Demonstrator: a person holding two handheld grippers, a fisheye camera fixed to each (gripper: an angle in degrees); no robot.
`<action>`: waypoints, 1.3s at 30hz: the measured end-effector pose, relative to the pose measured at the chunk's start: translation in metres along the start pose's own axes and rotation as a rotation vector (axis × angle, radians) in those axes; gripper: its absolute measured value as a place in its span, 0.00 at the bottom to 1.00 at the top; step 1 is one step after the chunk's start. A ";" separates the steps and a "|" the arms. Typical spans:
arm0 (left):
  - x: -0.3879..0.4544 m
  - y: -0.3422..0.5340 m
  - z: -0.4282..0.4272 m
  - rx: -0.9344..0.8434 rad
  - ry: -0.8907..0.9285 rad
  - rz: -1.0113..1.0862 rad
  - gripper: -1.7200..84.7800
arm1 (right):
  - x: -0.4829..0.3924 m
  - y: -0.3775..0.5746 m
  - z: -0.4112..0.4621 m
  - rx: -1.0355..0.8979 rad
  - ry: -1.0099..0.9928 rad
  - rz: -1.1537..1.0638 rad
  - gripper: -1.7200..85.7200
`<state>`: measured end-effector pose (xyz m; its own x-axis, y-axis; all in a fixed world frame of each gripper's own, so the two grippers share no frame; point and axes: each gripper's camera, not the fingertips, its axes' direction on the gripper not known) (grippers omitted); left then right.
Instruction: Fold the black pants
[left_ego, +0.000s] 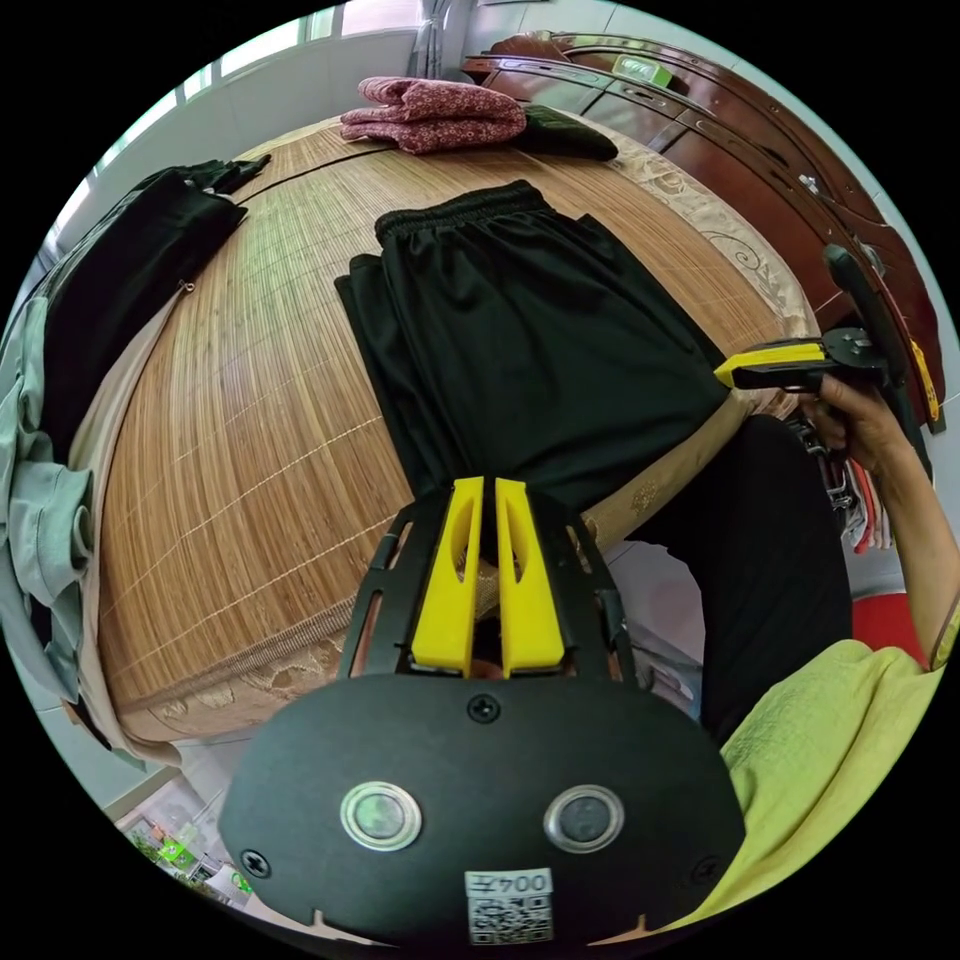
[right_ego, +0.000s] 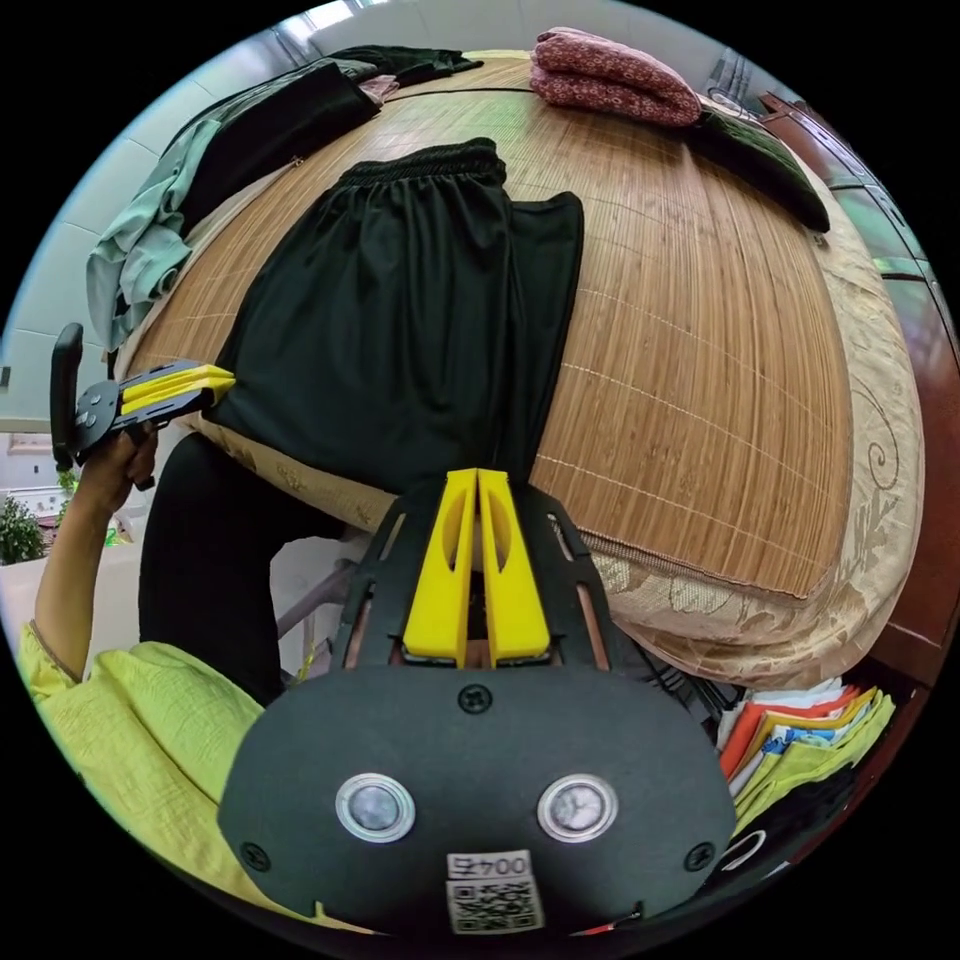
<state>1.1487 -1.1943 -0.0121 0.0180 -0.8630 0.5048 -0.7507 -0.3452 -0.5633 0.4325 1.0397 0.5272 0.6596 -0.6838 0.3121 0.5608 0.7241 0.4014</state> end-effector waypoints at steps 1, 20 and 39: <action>0.000 0.000 -0.001 -0.002 -0.001 0.002 0.03 | 0.006 0.005 -0.004 0.017 -0.027 0.003 0.08; -0.025 0.005 -0.025 -0.001 0.063 -0.091 0.03 | 0.078 0.086 -0.031 0.148 -0.090 0.082 0.12; -0.096 0.020 -0.070 0.005 0.075 -0.114 0.03 | 0.185 0.163 -0.050 0.239 -0.155 0.104 0.03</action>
<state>1.0862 -1.0927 -0.0258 0.0530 -0.7881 0.6133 -0.7433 -0.4412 -0.5027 0.6708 1.0363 0.6073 0.6125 -0.6262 0.4824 0.3486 0.7617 0.5461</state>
